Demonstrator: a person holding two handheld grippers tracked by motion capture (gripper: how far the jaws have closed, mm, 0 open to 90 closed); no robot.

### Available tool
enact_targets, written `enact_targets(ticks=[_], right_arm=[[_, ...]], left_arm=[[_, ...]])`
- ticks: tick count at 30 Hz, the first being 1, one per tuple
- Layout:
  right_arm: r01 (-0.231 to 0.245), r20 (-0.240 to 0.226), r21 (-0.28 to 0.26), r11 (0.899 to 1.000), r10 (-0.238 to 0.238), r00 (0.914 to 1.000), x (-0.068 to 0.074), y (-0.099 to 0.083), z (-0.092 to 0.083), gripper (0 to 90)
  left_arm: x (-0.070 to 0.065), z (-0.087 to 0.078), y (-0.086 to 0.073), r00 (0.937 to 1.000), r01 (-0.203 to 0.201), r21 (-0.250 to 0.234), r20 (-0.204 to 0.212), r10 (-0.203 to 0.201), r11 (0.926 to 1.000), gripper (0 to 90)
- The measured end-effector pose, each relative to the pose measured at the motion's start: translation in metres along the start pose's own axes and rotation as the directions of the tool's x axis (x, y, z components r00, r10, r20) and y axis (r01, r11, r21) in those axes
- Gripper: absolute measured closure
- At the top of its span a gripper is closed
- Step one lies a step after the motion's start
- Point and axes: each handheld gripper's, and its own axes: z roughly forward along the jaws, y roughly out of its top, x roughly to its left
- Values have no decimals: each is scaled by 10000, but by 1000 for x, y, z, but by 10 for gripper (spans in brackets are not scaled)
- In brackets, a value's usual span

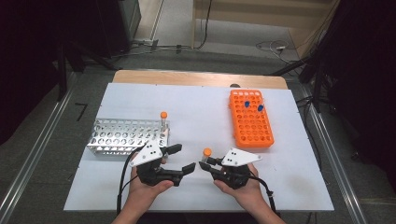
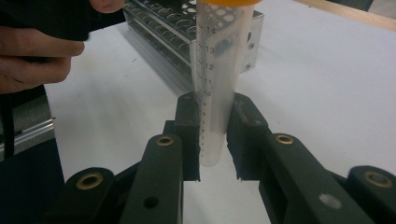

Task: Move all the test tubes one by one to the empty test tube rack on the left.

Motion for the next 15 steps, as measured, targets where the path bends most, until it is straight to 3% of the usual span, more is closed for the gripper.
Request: enact_targets(ticks=[15], right_arm=[[519, -525, 202, 9984, -508, 9973, 21, 6, 9, 729]], left_arm=[[-14, 15, 0, 9964, -751, 332, 418, 737, 9966, 645]])
